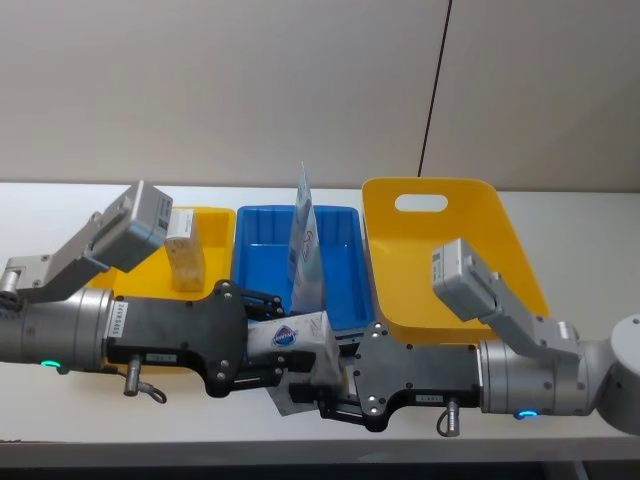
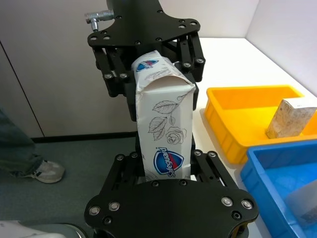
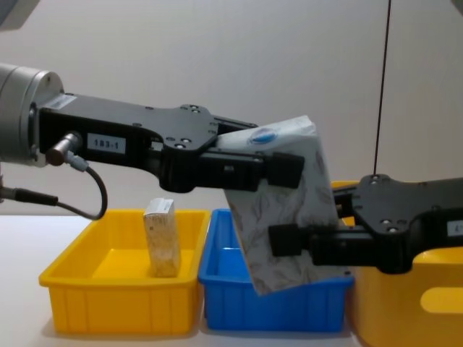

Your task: Bimanual collaborative sorting of washing and personal care products

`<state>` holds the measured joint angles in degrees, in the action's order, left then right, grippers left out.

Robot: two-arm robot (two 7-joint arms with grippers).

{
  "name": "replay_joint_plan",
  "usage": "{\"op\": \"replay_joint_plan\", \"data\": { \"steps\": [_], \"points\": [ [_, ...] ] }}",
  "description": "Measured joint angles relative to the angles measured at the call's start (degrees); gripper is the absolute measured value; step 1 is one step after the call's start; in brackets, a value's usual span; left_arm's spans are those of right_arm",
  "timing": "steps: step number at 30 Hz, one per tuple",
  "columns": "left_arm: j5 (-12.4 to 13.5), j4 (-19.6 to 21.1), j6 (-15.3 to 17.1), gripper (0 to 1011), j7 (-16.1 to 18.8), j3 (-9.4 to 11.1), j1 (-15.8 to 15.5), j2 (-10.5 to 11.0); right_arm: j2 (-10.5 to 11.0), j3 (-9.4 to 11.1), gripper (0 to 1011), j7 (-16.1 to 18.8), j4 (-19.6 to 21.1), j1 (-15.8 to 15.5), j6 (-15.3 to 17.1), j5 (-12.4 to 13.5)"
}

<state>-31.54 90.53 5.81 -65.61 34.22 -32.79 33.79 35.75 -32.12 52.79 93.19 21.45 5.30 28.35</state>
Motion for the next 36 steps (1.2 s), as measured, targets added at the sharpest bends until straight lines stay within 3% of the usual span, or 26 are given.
{"op": "replay_joint_plan", "data": {
  "steps": [4, 23, 36],
  "points": [
    [0.00, 0.00, 0.00, 407, 0.02, 0.00, 0.00, -0.01, 0.02, -0.03, 372, -0.03, 0.00, 0.01, -0.02, 0.05],
    [-0.03, 0.02, 0.00, 981, -0.14, 0.03, 0.01, 0.00, 1.15, 0.52, 360, -1.97, 0.63, -1.05, -1.65, 0.62],
    [-0.01, 0.01, 0.00, 1001, -0.10, 0.03, 0.01, 0.00, 5.39, 4.01, 360, -4.50, 3.30, -5.43, -2.74, 3.13]
  ]
}}
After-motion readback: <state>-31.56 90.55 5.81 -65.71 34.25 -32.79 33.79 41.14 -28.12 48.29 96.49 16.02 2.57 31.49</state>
